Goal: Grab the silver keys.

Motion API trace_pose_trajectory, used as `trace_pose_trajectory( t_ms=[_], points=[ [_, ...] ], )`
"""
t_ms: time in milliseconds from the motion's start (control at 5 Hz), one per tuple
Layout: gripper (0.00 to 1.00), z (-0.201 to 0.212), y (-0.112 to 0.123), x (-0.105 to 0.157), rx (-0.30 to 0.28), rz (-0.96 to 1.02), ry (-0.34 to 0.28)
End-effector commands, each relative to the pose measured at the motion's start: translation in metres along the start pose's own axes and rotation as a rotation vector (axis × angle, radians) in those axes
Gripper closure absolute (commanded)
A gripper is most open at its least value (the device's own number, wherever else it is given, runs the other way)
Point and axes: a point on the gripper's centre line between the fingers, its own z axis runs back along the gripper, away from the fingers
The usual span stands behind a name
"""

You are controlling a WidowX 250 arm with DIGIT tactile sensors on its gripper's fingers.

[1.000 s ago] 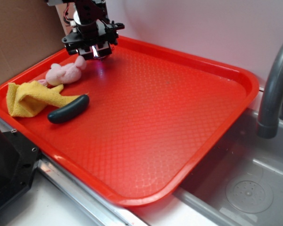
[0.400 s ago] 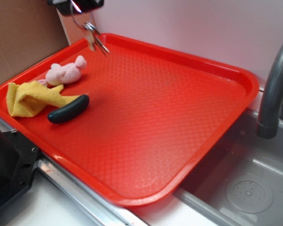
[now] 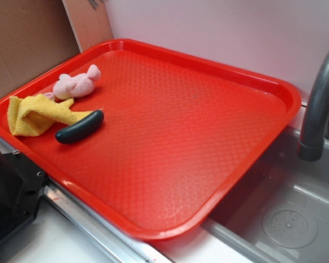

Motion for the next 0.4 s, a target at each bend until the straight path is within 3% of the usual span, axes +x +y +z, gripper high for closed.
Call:
trace_pose_trajectory(
  t_ms=[0,200],
  points=[
    [1.0,0.009,0.03,0.022,0.107,0.064,-0.013],
    [1.0,-0.002,0.031,0.024,0.143,0.065,0.026]
  ],
)
